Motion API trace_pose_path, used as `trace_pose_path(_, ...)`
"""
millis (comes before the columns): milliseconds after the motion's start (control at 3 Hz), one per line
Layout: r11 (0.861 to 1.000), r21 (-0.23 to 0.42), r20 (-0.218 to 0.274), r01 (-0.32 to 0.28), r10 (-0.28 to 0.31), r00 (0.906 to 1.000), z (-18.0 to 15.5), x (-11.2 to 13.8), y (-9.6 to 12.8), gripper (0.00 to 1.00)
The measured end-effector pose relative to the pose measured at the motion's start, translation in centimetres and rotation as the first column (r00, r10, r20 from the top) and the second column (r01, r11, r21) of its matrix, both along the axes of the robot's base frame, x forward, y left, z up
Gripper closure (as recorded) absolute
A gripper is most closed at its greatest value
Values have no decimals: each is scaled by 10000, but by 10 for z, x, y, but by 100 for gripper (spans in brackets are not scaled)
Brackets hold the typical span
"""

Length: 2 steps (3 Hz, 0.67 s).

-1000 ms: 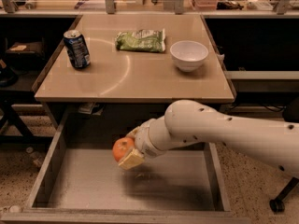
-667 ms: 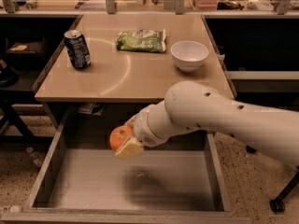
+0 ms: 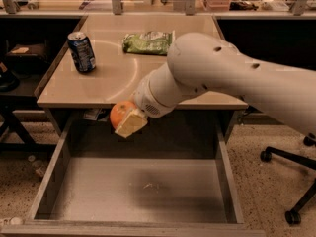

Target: Pick orange from top drawer and place on counter

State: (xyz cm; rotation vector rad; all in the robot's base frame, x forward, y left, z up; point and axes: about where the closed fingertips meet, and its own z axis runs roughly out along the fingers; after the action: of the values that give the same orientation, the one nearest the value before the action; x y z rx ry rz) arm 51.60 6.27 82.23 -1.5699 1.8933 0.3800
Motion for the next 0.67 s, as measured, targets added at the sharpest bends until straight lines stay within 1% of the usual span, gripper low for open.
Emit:
trace_pose_path(333, 9999, -121, 29, -57, 58, 10000, 17, 34, 2, 100)
trace_pose_path(667, 9995, -261, 20, -172, 173, 9998, 24, 77, 5, 100)
